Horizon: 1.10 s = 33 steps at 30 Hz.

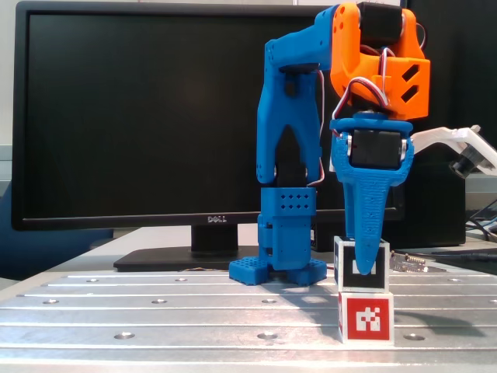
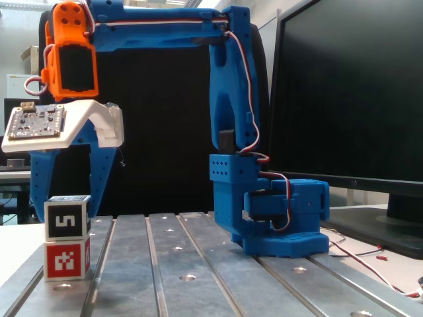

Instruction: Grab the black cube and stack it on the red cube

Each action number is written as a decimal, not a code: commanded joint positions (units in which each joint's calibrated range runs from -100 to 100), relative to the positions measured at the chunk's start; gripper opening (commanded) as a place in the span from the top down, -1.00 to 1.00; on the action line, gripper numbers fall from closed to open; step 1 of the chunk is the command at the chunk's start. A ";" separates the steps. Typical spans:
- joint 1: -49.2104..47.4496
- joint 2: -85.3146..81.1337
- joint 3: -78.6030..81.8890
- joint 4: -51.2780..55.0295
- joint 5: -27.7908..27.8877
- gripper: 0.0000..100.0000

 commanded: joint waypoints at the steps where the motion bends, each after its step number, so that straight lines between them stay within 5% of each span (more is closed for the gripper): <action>1: -0.12 -0.18 -0.15 -0.17 0.05 0.67; 14: -0.34 -0.18 -0.24 -0.09 0.00 0.67; 21: -0.34 -0.27 -0.24 0.68 0.15 0.37; 33: -0.12 -0.77 -7.48 9.57 0.26 0.37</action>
